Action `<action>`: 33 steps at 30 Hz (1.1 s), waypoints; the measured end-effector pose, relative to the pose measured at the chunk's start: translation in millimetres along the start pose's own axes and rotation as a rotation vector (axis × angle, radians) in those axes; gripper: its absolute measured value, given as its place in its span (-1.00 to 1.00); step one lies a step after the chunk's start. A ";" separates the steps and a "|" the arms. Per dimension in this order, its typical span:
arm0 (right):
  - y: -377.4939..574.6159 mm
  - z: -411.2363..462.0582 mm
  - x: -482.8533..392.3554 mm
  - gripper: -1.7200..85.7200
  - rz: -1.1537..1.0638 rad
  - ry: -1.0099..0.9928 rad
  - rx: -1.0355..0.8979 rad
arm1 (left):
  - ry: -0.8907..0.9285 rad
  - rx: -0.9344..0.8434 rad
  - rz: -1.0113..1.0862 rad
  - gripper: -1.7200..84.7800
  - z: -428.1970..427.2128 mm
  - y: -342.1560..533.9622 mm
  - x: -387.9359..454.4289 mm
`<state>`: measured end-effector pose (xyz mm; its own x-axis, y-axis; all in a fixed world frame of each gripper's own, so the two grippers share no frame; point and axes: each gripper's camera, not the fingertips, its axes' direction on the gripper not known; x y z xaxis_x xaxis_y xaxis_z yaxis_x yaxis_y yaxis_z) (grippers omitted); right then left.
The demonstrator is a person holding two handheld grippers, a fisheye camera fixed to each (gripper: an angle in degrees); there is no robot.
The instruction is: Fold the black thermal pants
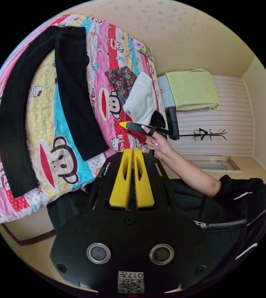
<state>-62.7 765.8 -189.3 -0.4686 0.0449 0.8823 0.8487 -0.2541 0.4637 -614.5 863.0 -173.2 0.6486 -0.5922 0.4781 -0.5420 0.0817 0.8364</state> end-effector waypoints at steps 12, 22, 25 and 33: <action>-4.5 -4.6 105.5 -0.70 0.101 -0.146 -0.023 | -0.099 0.068 -0.184 -0.98 44.0 183.5 -28.0; -21.9 -87.1 74.2 -0.82 0.052 -0.336 0.116 | -0.305 0.209 0.035 -0.79 39.0 184.8 20.9; -35.1 -121.2 43.0 -0.84 -0.003 -0.378 0.107 | -0.378 0.272 0.113 -0.72 54.4 168.3 44.9; -90.5 -193.7 -10.9 -0.86 -0.076 -0.511 0.046 | -0.554 0.314 0.196 -0.61 102.2 122.5 83.2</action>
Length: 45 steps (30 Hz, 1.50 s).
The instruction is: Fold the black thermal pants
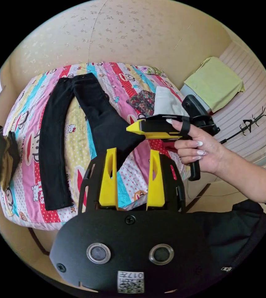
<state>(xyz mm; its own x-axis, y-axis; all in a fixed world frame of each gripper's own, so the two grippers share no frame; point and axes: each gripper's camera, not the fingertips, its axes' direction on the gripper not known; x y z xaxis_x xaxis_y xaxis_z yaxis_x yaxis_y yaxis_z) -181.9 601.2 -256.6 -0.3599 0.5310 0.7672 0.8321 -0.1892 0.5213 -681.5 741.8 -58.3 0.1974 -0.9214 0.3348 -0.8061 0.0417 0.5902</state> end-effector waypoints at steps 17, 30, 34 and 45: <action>-94.6 -38.9 -50.8 -0.76 -0.115 0.128 -0.066 | -0.046 0.156 -0.195 -0.86 -80.6 -22.1 39.2; -416.8 -56.6 104.5 -0.56 0.004 0.215 0.182 | 0.156 0.271 -0.248 -0.86 -191.5 -47.8 29.1; -455.0 -50.8 147.5 -0.56 0.098 0.381 0.242 | 0.165 0.298 -0.234 -0.86 -223.4 -62.1 31.8; -497.4 -24.8 198.3 -0.86 0.160 0.253 0.516 | 0.247 0.287 -0.300 -0.86 -308.0 -108.3 24.4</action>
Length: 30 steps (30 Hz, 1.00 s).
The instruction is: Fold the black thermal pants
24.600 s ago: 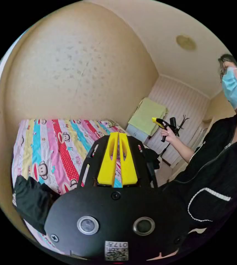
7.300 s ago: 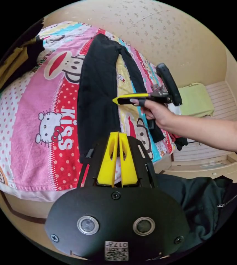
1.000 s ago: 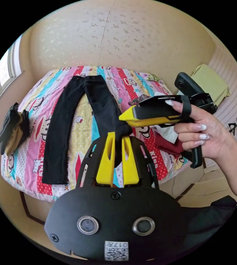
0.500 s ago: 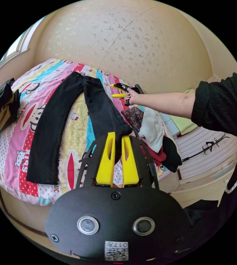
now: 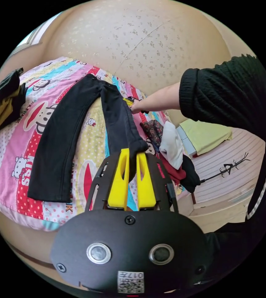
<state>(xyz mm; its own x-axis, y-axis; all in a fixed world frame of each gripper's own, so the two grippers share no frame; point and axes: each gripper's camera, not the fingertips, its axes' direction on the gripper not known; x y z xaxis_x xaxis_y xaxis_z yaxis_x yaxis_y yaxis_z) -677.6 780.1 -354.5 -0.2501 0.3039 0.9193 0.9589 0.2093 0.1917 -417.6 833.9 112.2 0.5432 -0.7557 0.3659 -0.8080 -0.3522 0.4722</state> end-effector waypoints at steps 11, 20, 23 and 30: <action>-3.1 127.8 -128.5 -0.90 -0.340 0.090 -0.237 | 0.043 0.088 -0.267 -0.86 -126.0 -92.2 1.3; 77.1 294.7 -75.4 -0.84 -0.241 0.142 -0.342 | -0.042 0.027 -0.609 -0.85 -160.1 -107.5 -72.7; 91.5 290.3 -29.3 -0.84 -0.117 -0.067 -0.278 | -0.017 0.018 -0.654 -0.85 -161.2 -121.2 -75.8; 145.2 236.5 -22.0 -0.77 -0.642 0.044 -0.683 | 0.034 0.016 -0.683 -0.85 -186.9 -173.9 -44.7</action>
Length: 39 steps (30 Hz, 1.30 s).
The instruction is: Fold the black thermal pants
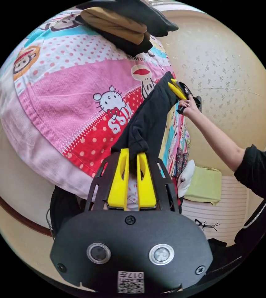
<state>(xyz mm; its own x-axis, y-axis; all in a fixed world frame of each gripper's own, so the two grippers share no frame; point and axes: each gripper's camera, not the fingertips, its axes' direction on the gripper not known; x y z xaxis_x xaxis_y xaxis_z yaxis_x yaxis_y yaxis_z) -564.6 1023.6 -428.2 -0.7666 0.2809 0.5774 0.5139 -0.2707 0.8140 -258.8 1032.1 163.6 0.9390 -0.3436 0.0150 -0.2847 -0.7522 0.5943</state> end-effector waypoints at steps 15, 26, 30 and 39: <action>228.1 45.7 77.7 -0.73 0.296 -0.040 0.179 | 0.260 0.082 -0.147 -0.79 -31.6 -4.0 70.0; 266.9 55.0 100.9 -0.74 0.320 0.006 0.191 | -0.133 0.050 0.169 -0.70 -57.8 18.4 205.2; 266.3 57.6 114.8 -0.74 0.321 0.019 0.159 | -0.257 0.012 0.340 -0.68 -17.8 24.4 260.5; 270.0 47.5 117.0 -0.76 0.218 0.153 0.167 | -0.283 0.038 0.173 -0.88 3.8 21.1 265.3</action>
<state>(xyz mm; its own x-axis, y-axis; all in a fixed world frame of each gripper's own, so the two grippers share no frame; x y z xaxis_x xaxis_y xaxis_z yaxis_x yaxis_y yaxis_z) -497.2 1027.1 -137.9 -0.6737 0.0871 0.7339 0.7192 -0.1512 0.6782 -16.4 923.0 177.0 0.7870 -0.6063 -0.1139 -0.4472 -0.6878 0.5718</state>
